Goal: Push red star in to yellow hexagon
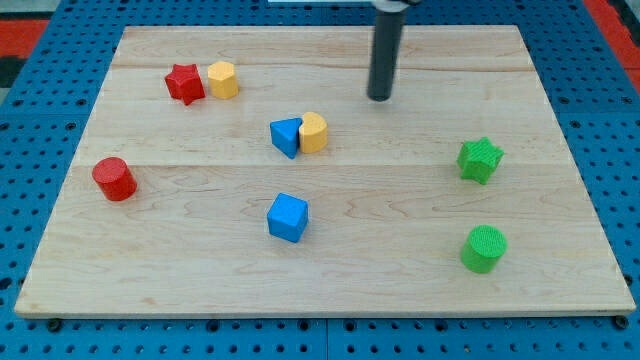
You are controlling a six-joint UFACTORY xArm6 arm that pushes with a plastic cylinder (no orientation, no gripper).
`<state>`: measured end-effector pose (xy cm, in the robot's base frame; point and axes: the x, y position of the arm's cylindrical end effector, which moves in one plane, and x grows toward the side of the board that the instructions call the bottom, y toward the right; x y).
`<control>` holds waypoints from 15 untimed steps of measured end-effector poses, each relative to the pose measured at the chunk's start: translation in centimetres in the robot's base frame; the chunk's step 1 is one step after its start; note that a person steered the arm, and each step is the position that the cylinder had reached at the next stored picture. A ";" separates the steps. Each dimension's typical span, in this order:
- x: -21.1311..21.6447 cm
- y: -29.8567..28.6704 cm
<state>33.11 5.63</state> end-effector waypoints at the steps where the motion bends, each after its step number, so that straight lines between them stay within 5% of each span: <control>1: -5.0 -0.1; 3: -12.7 0.4; 5: -4.6 -4.0; 8: 1.8 -26.1; 9: 5.4 -28.1; 11: 4.1 -34.8; 12: -2.4 -34.0; 15: -1.7 -23.0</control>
<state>31.36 -17.37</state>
